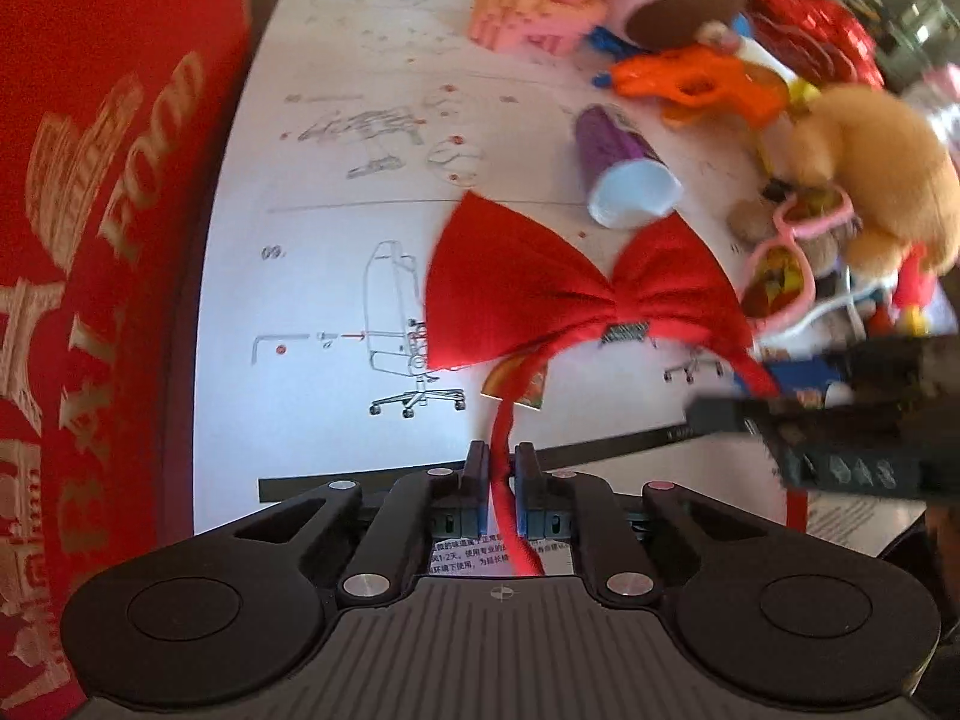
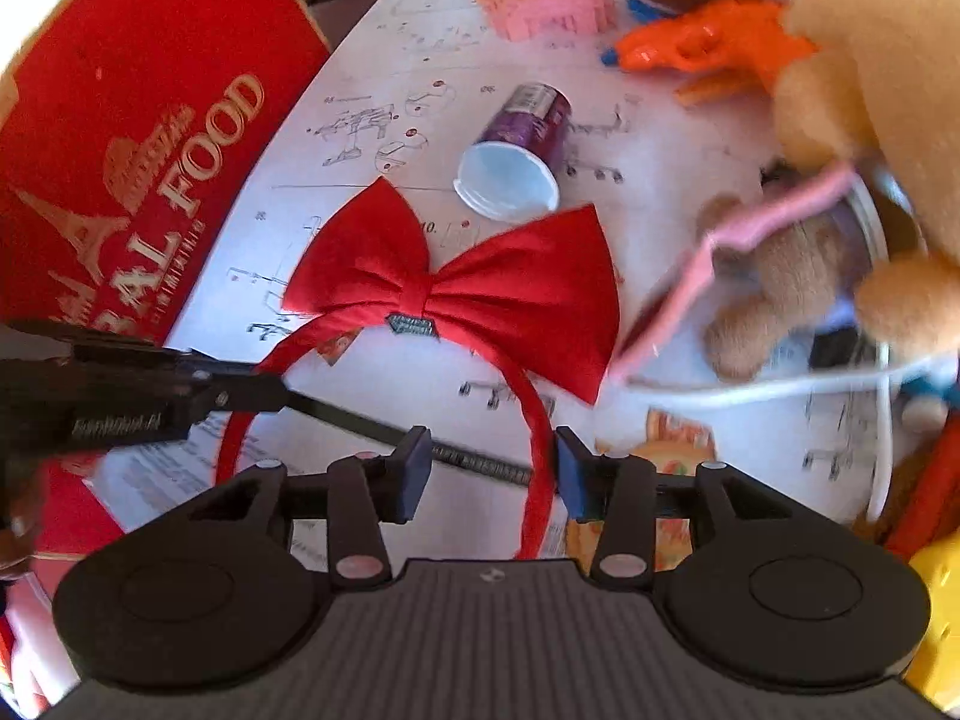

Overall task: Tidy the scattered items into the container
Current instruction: 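Close the right tool on the headband band beside the left tool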

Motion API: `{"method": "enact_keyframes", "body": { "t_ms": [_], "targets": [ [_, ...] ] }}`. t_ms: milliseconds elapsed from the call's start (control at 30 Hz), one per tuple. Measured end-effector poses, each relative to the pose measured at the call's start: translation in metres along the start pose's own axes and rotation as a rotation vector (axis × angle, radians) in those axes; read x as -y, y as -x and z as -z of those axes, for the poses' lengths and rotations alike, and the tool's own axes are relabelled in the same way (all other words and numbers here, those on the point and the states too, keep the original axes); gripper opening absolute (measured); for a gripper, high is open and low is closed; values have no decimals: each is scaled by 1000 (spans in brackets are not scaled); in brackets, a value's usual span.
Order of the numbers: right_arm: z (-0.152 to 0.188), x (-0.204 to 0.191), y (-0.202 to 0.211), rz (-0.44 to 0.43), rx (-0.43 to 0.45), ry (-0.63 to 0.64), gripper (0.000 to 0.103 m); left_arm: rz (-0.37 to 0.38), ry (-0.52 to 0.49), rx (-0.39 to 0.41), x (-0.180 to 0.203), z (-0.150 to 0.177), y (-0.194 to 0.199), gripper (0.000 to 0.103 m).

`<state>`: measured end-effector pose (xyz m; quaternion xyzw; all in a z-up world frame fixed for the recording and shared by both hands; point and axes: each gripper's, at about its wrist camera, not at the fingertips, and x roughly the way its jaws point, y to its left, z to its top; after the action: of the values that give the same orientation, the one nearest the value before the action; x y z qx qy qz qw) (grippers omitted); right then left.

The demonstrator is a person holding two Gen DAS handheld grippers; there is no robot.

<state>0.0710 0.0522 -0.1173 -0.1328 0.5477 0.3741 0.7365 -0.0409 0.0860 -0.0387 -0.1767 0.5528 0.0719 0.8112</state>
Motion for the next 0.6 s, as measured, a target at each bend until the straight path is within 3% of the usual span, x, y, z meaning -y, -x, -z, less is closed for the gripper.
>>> {"method": "enact_keyframes", "body": {
  "t_ms": [33, 167, 300, 400, 433, 467, 600],
  "targets": [
    [-2, -2, -3, 18, 8, 13, 46, -3, -9, -1, 2, 0, -1, 29],
    [-4, -6, -6, 17, 17, 35, 34, -85, -85, 17, 16, -2, -3, 55],
    [2, -9, -6, -2, 28, 41, 32, -161, -164, 30, 34, -6, -15, 65],
    [2, -2, -4, -22, 22, -22, 32, -193, -162, 39, 38, -9, -14, 29],
    [2, 2, -3, -24, 23, -44, 34, -204, -146, 43, 35, -11, -12, 9],
    [2, 7, -2, -30, 23, -65, 34, -207, -130, 44, 31, -12, -10, 2],
    [1, 20, -2, -73, 24, -126, 34, -133, -57, 37, 20, -12, 0, 0]
  ]
}}
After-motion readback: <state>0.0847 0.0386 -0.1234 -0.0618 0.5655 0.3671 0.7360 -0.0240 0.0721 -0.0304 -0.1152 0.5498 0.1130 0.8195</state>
